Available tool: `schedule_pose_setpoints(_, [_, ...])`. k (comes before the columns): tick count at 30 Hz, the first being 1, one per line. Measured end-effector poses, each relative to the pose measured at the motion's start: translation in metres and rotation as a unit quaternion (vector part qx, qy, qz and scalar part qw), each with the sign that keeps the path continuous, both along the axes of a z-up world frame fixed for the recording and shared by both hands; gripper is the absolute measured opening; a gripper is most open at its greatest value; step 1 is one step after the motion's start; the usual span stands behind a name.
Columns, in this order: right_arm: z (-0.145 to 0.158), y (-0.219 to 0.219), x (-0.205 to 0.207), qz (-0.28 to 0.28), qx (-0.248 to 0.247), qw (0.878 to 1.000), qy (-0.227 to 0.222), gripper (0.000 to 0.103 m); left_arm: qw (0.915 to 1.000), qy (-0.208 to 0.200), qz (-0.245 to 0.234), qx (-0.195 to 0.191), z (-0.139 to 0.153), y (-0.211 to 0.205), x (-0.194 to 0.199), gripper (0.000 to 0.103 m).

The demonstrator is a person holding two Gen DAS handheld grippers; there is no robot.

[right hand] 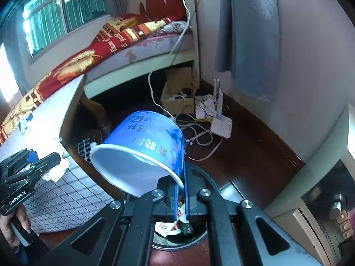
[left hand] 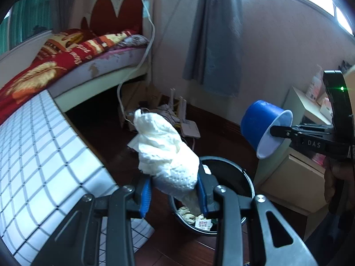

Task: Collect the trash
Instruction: 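Carry the white tissue and blue cup over the black bin, then open both tools to drop the tissue and cup into the bin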

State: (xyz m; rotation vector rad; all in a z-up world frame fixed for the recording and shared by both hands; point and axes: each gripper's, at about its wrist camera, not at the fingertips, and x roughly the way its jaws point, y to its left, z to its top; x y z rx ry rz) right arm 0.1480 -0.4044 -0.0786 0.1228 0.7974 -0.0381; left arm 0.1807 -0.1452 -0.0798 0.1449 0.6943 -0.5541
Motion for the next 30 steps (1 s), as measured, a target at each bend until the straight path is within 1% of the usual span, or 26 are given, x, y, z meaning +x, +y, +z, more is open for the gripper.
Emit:
schedule_pose_setpoints(12, [-0.041,-0.026,-0.001,-0.008,-0.012,0.999,0.037,0.005,0.9984,0.030,-0.045,0.012,-0.037,-0.047,0.005,0.036])
schedule_pose_setpoints(18, [-0.070,-0.028,0.009,0.010,-0.014,0.998,0.065,0.004,0.9964,0.061,-0.056,0.019,-0.061,-0.060,0.012,0.036])
schedule_pose_setpoints(23, [-0.090,-0.020,0.019,0.031,-0.029,0.995,0.087,0.005,0.9935,0.089,-0.066,0.026,-0.080,-0.067,0.016,0.036])
schedule_pose_setpoints(28, [-0.117,-0.021,0.026,0.044,-0.024,0.991,0.126,0.005,0.9883,0.139,-0.062,0.009,-0.105,-0.065,0.023,0.037])
schedule_pose_setpoints(30, [-0.132,-0.021,0.031,0.049,-0.039,0.987,0.150,0.006,0.9857,0.156,-0.064,-0.006,-0.115,-0.065,0.026,0.042])
